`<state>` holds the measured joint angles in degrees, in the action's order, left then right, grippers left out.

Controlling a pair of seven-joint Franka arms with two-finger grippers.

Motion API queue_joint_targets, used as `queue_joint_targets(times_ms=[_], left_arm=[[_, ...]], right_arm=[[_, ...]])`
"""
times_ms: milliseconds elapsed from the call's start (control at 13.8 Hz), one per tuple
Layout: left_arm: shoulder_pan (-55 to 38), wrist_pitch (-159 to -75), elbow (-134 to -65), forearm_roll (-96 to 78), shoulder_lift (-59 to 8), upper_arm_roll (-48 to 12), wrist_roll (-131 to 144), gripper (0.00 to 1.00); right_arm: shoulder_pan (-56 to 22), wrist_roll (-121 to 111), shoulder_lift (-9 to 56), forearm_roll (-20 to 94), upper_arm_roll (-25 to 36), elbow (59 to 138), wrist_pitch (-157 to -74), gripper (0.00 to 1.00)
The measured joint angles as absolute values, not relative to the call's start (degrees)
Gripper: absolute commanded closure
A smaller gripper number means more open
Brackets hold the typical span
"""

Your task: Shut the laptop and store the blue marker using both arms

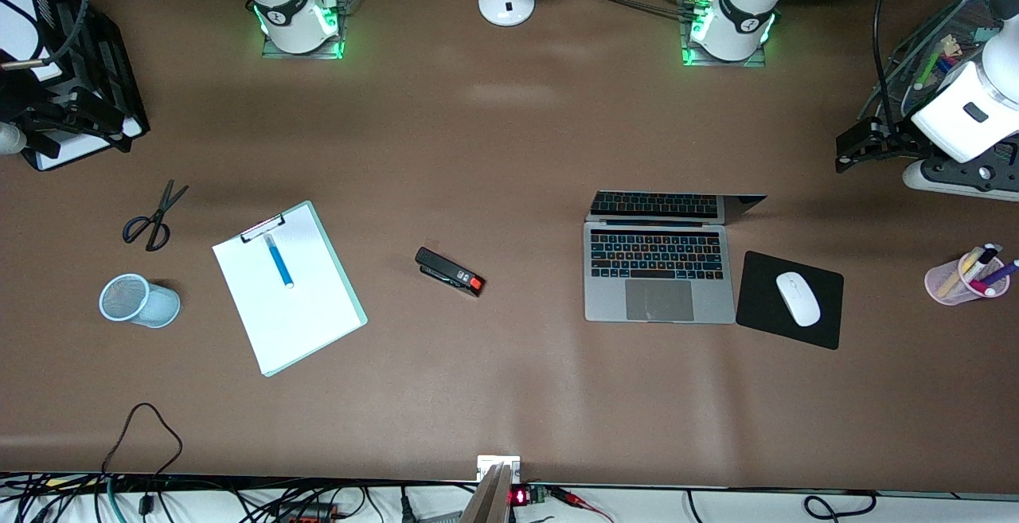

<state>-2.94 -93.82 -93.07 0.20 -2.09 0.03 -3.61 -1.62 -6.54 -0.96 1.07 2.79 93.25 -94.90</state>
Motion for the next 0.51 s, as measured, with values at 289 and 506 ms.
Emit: queue_joint_targets(times_ms=[289,506], left_arm=[[-2.9,-93.8,-93.1,0.2,-2.1,0.0,-3.6,0.0],[-2.9,-93.8,-93.1,0.2,-2.1,0.0,-3.6,0.0]], right_arm=[[-1.6,-6.6,-0.1,1.1,2.8,93.2,-94.8,0.0],[-1.6,-6.6,0.7,1.1,2.8,93.2,-94.8,0.0]])
